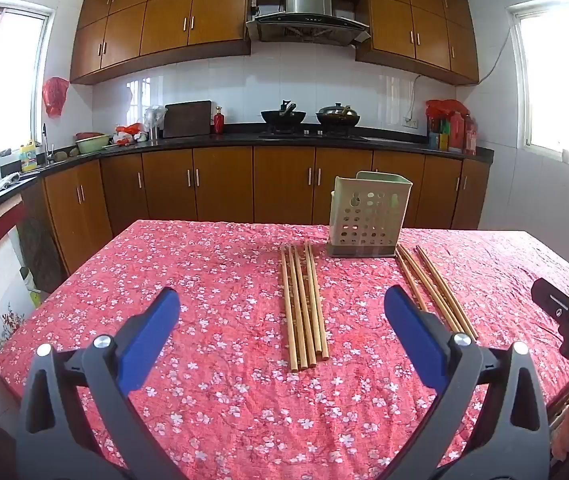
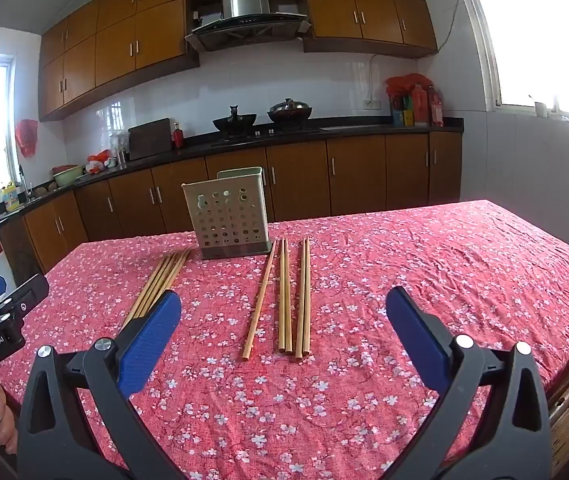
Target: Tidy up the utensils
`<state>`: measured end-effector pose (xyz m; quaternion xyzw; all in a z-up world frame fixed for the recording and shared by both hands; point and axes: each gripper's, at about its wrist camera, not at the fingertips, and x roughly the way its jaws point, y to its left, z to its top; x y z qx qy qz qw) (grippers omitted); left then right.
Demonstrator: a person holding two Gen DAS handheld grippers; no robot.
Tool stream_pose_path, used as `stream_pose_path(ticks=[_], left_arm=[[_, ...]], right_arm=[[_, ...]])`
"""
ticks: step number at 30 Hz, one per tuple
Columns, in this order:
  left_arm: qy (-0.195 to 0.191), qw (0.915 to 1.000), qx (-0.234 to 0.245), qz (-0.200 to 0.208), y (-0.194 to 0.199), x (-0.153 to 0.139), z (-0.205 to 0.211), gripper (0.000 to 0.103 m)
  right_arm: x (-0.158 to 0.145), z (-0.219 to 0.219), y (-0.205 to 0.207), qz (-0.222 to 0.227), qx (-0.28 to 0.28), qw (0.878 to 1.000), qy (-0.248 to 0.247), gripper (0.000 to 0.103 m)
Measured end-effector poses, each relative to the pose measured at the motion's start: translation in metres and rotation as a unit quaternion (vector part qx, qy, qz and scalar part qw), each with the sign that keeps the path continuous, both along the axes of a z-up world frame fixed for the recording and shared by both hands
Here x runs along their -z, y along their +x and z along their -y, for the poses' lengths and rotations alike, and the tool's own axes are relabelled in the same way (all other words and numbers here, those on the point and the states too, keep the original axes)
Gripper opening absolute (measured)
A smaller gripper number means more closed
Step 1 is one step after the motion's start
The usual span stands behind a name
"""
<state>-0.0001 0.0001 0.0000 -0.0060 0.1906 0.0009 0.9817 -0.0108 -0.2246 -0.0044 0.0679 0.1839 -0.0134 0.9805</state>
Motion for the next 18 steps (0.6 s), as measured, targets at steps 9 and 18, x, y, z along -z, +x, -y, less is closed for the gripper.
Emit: stream_pose_path(ticks=[9,18], left_arm=[[0.002,1.0,0.001,0.0,0.0003,-0.0003,-0.0005,0.099],[0.004,1.0,0.001,0.001,-0.0021,-0.0018,-0.0002,0.099]], right_arm=[[-0.0001,0.0002,-0.0003,0.0,0.001,1.0,0.0,0.101],[-0.0001,0.0004,-0.0005,0.001,0.0,1.0,0.001,0.101]])
